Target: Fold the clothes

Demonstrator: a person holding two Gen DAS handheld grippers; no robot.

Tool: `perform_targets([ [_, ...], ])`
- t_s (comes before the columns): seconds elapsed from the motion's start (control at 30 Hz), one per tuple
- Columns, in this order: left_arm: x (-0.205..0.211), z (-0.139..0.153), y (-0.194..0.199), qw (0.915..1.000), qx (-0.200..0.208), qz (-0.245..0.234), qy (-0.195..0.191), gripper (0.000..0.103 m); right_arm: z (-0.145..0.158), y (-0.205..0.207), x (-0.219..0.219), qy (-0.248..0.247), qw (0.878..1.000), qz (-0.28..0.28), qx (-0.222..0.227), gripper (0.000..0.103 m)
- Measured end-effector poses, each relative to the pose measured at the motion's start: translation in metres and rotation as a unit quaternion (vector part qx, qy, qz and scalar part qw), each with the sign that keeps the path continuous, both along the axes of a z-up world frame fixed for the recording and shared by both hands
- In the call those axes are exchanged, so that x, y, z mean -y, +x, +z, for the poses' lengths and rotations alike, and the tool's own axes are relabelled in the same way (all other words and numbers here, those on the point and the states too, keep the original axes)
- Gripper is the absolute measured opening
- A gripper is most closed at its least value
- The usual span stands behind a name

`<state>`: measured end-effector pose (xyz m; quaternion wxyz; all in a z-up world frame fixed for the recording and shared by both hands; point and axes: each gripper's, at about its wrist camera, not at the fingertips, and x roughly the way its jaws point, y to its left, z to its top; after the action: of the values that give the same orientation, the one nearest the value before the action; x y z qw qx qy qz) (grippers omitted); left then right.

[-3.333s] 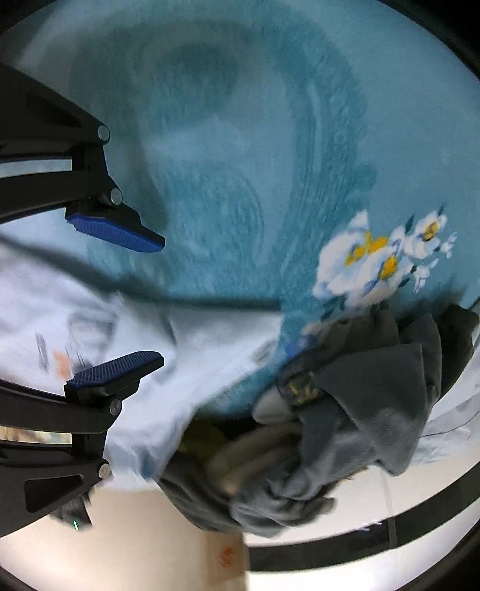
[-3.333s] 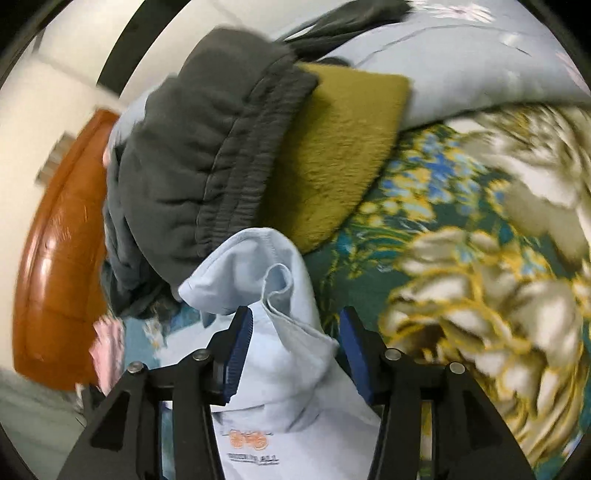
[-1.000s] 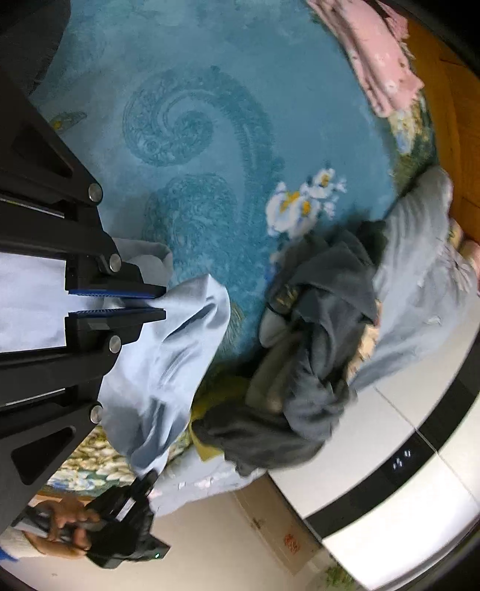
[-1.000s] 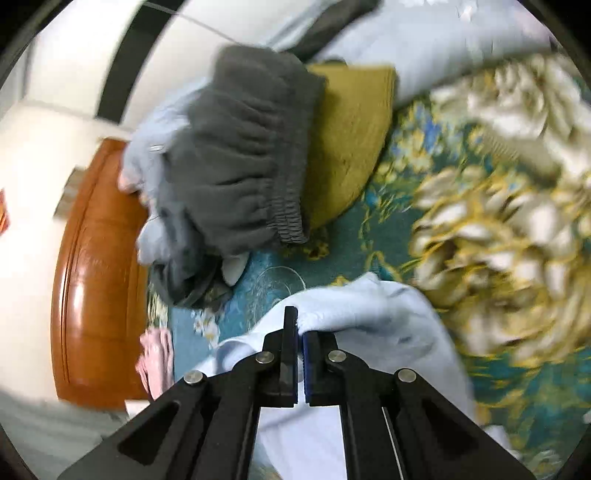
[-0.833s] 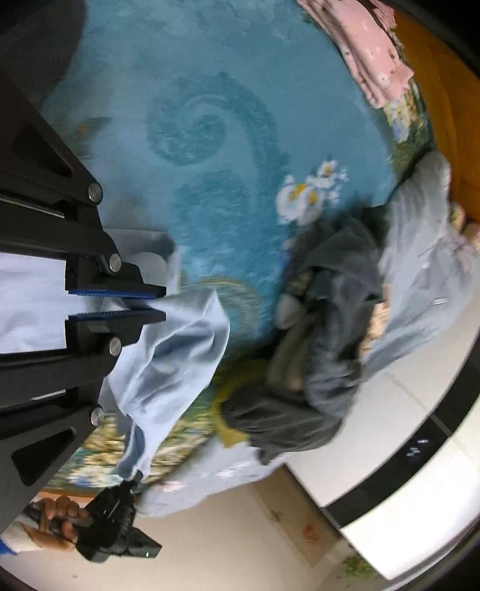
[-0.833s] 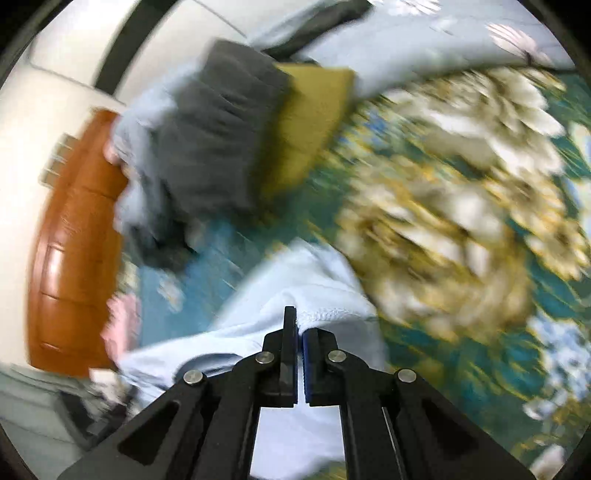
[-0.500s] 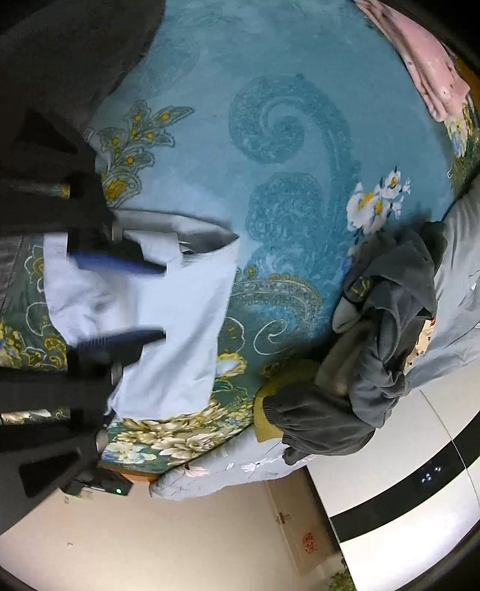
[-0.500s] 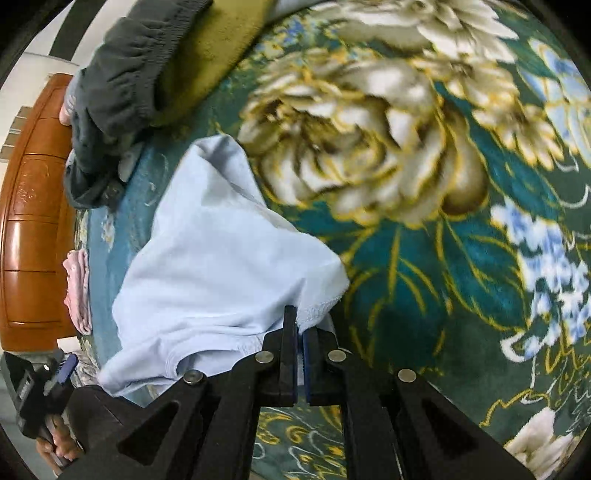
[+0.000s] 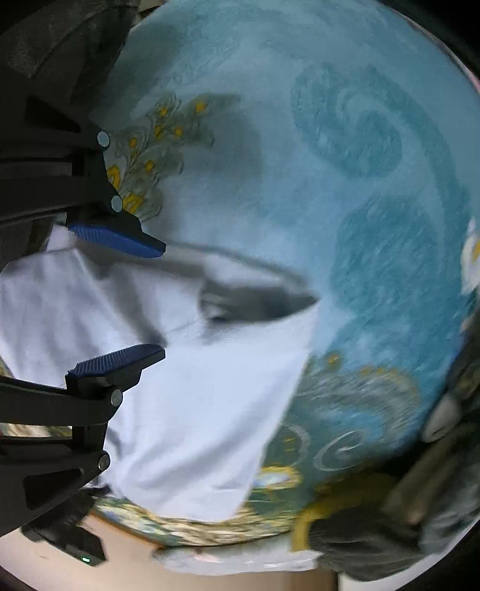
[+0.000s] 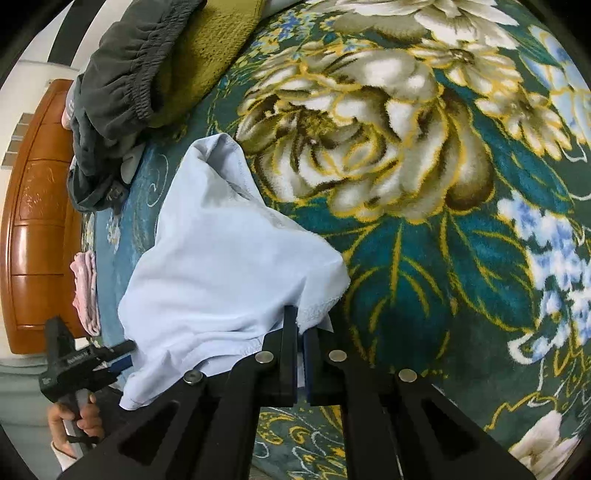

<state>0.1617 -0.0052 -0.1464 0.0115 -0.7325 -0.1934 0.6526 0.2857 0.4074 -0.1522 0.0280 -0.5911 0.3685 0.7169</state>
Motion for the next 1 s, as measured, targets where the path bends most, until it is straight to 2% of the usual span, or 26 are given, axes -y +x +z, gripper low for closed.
perform_targets([
  [0.03,-0.003,0.001,0.000,1.0000,0.000,-0.008,-0.003,0.014,0.003,0.001,0.000,0.000,1.000,-0.002,-0.004,0.003],
  [0.07,-0.006,0.002,0.000,0.9998,0.000,-0.017,-0.007,0.008,0.005,0.001,0.001,0.000,1.000,-0.004,-0.009,0.003],
  [0.17,-0.012,0.013,0.000,0.9992,-0.011,-0.038,-0.012,0.005,0.021,0.005,0.001,-0.009,1.000,-0.003,-0.026,0.003],
  [0.27,-0.013,0.024,0.005,0.9982,-0.002,-0.060,-0.007,0.005,0.037,0.015,0.005,-0.017,0.999,0.008,-0.038,0.003],
  [0.37,-0.016,0.012,0.010,0.9932,0.040,-0.101,-0.042,0.005,0.012,0.018,0.012,-0.009,0.999,0.032,0.015,0.003],
  [0.43,-0.016,-0.005,0.010,0.9903,0.077,-0.102,-0.055,0.005,-0.009,0.020,0.015,-0.018,0.998,0.031,0.049,0.003],
  [0.5,-0.015,-0.014,0.007,0.9893,0.095,-0.095,-0.058,0.006,-0.019,0.023,0.020,-0.016,0.997,0.037,0.058,0.003],
  [0.57,-0.014,-0.012,0.004,0.9910,0.090,-0.088,-0.046,0.009,-0.011,0.022,0.021,-0.005,0.997,0.051,0.053,0.005],
  [0.6,-0.012,-0.010,0.003,0.9926,0.085,-0.082,-0.028,0.009,-0.006,0.021,0.021,0.000,0.997,0.059,0.050,0.005],
  [0.63,-0.010,-0.007,0.003,0.9940,0.080,-0.074,-0.005,0.013,0.002,0.020,0.020,0.011,0.997,0.065,0.042,0.013],
  [0.67,-0.006,-0.004,0.003,0.9949,0.073,-0.064,0.027,0.018,0.013,0.017,0.017,0.027,0.997,0.073,0.026,0.031],
  [0.7,0.000,0.000,0.002,0.9951,0.061,-0.047,0.062,0.035,0.025,0.013,0.014,0.044,0.996,0.081,0.007,0.040],
  [0.73,0.007,0.004,0.001,0.9941,0.046,-0.026,0.095,0.053,0.034,0.005,0.012,0.056,0.995,0.087,-0.014,0.054],
  [0.77,0.015,0.007,-0.001,0.9928,0.031,-0.003,0.116,0.057,0.041,-0.005,0.009,0.064,0.993,0.092,-0.034,0.056],
  [0.83,0.031,0.008,-0.007,0.9907,0.005,0.047,0.127,0.057,0.044,-0.025,0.005,0.054,0.993,0.083,-0.058,0.056],
  [0.9,0.046,0.004,-0.017,0.9890,-0.016,0.091,0.115,0.057,0.035,-0.055,0.009,0.006,0.995,0.066,-0.081,0.056],
  [0.93,0.051,-0.001,-0.020,0.9877,-0.021,0.106,0.113,0.057,0.028,-0.068,0.013,-0.015,0.995,0.058,-0.085,0.056],
  [1.0,0.056,-0.011,-0.026,0.9842,-0.022,0.139,0.107,0.057,0.006,-0.094,0.019,-0.028,0.996,0.046,-0.065,0.056],
])
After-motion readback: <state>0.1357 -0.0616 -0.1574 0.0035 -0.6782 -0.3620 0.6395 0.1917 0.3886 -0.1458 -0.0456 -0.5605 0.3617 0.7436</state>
